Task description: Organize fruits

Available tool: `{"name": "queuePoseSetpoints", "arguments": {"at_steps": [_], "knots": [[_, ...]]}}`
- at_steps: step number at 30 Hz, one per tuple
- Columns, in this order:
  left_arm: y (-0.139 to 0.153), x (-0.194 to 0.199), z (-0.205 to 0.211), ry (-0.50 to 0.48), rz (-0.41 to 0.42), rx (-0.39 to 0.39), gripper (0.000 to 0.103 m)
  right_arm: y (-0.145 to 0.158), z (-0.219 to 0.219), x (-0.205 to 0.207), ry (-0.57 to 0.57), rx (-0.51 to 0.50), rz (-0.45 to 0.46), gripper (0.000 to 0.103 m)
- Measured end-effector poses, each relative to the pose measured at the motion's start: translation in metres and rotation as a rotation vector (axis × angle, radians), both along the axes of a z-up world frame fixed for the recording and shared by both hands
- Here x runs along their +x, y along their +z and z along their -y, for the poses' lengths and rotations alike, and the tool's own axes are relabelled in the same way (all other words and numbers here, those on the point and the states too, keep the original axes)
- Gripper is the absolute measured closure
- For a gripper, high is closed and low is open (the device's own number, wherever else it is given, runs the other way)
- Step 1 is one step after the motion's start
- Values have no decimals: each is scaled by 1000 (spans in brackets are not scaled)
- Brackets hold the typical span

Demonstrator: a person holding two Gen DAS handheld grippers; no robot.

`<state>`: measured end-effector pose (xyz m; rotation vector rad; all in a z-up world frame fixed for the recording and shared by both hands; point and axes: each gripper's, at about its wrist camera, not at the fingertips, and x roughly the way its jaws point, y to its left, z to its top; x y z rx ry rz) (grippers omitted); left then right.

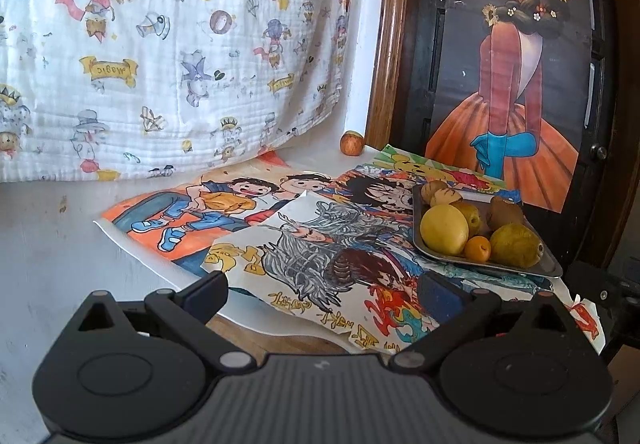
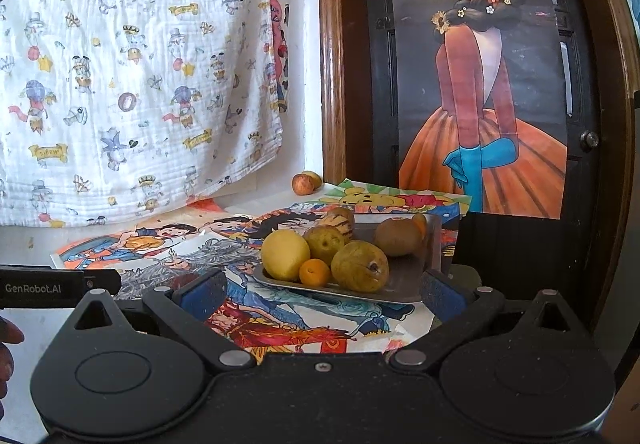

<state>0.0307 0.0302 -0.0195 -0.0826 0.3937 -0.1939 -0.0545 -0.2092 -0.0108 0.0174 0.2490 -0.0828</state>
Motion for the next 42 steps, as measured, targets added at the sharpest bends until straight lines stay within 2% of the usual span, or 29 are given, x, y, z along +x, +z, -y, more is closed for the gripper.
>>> {"name": "queuePoseSetpoints", "arguments": {"at_steps": [42], "knots": [[-5, 1, -2, 10, -15, 4, 0, -2, 1, 0, -7, 1, -12, 1]]}}
